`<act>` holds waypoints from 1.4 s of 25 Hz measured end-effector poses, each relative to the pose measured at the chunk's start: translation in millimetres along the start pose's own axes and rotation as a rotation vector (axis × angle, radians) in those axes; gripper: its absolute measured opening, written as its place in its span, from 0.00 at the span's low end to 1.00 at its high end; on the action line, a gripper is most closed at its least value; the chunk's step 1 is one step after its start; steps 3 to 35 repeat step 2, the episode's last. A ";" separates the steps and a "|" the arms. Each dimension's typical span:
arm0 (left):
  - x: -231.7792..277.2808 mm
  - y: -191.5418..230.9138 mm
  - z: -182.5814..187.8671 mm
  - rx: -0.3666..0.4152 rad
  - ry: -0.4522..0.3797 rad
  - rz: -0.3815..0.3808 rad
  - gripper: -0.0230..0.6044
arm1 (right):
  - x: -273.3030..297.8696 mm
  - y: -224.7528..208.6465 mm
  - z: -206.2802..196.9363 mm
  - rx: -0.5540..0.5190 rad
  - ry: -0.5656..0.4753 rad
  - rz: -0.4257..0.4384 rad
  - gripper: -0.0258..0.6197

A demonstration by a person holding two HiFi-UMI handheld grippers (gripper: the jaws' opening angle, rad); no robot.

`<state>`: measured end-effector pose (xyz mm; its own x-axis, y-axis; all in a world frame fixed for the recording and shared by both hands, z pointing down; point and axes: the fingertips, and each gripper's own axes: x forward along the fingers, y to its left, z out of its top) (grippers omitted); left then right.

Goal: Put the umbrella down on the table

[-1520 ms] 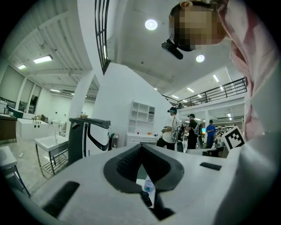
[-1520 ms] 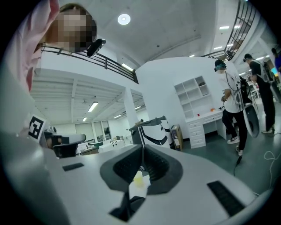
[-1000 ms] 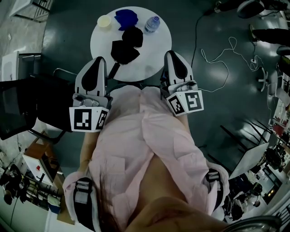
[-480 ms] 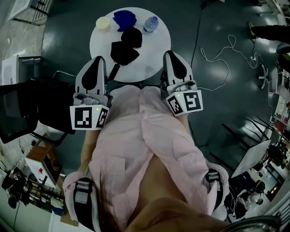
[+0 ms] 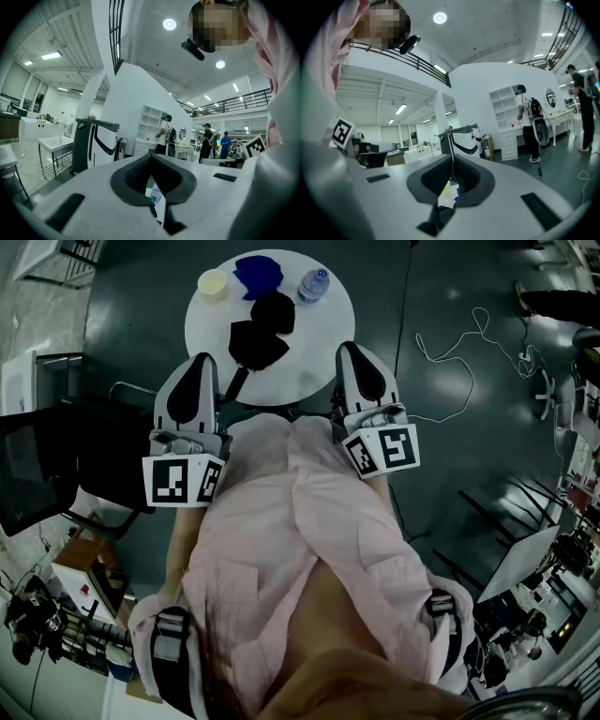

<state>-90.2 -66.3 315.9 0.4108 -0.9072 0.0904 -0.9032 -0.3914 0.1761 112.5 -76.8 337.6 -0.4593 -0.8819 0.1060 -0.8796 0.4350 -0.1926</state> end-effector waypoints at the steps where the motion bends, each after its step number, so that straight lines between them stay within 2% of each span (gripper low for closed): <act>1: 0.1 0.3 -0.8 0.000 0.002 0.000 0.07 | 0.3 0.0 -0.1 -0.001 0.001 0.001 0.09; 35: 0.3 0.5 -1.3 0.001 0.003 -0.001 0.07 | 0.6 0.0 -0.2 -0.001 0.001 0.001 0.09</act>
